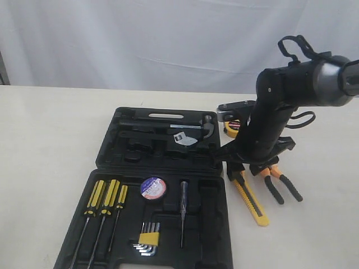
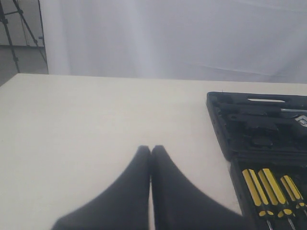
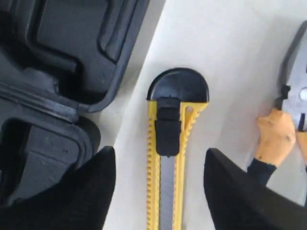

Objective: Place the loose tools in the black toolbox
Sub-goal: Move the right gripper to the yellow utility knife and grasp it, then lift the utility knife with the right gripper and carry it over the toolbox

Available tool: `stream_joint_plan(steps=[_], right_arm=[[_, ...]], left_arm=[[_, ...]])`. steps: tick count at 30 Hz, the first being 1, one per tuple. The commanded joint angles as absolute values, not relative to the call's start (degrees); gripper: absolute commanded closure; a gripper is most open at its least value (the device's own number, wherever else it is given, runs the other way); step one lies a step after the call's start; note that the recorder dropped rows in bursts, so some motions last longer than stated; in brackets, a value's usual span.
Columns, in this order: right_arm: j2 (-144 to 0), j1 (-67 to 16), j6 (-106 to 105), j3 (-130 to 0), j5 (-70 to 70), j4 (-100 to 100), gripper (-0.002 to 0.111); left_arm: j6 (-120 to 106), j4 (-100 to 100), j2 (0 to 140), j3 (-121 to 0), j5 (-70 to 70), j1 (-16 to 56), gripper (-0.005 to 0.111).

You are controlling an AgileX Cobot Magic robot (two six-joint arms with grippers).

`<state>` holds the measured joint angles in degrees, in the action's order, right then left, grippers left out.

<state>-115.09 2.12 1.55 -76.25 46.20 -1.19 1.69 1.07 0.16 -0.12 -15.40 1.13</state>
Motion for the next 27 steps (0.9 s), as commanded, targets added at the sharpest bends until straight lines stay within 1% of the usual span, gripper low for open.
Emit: stream_joint_plan(steps=[1, 21, 23, 24, 27], right_arm=[[-115.1, 2.5, 2.0, -76.6, 44.8, 0.7, 0.055], [-119.9, 2.5, 4.2, -76.5, 43.8, 0.7, 0.055], [-120.1, 2.5, 4.5, -76.5, 44.0, 0.7, 0.06], [-120.2, 2.5, 4.6, -76.5, 44.2, 0.7, 0.066], [-120.2, 2.5, 4.6, -76.5, 45.0, 0.7, 0.087]], left_arm=[[1.7, 1.2, 0.0, 0.0, -15.4, 1.2, 0.107], [1.7, 1.2, 0.0, 0.0, -15.4, 1.2, 0.107], [1.7, 1.2, 0.0, 0.0, -15.4, 1.2, 0.107], [1.7, 1.2, 0.0, 0.0, -15.4, 1.2, 0.107], [1.7, 1.2, 0.0, 0.0, -15.4, 1.2, 0.107]])
